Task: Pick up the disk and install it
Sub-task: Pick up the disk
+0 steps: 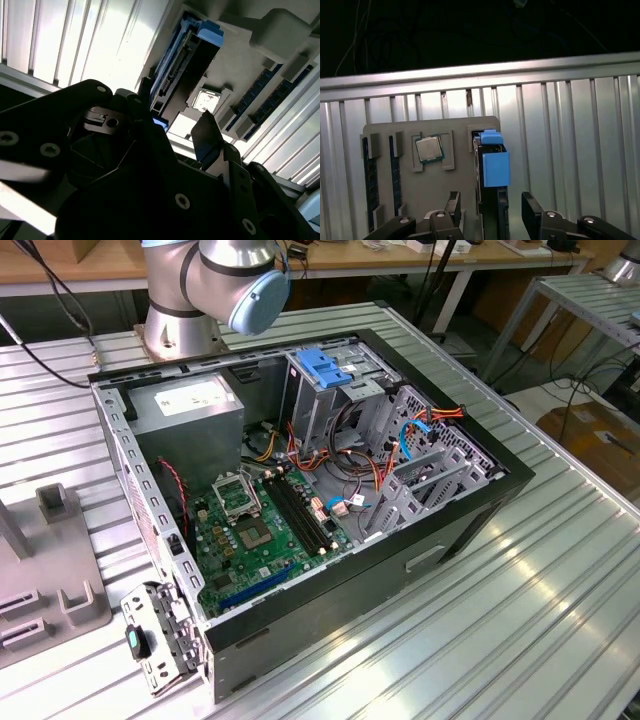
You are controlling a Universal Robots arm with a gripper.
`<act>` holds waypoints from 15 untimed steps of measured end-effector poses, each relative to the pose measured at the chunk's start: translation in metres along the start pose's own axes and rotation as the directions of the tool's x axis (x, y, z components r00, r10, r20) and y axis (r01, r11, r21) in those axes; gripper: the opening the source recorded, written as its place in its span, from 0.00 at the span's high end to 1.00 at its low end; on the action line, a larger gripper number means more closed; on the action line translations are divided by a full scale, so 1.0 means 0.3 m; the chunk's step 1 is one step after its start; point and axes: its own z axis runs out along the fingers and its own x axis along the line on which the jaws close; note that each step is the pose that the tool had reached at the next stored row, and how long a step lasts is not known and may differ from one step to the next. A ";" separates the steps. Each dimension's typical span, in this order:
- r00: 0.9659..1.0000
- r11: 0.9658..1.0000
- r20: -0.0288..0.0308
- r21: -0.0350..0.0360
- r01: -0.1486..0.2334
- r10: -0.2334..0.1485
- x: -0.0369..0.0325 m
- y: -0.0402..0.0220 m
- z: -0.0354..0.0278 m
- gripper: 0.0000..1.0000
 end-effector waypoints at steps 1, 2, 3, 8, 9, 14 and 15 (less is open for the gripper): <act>1.000 1.000 0.000 0.000 0.006 -0.006 0.000 0.000 0.003 0.40; 1.000 1.000 0.000 0.000 0.017 -0.017 0.000 0.000 0.010 0.40; 1.000 1.000 0.000 0.000 0.024 -0.024 0.000 0.000 0.014 0.40; 0.999 0.999 0.000 0.000 0.038 -0.038 0.000 0.001 0.021 0.40; 0.999 0.999 0.000 0.000 0.038 -0.038 0.000 0.001 0.021 0.40; 0.999 0.999 0.000 0.000 0.038 -0.038 0.000 0.002 0.023 0.40; 0.999 0.999 0.000 0.000 0.038 -0.038 0.000 0.002 0.024 0.40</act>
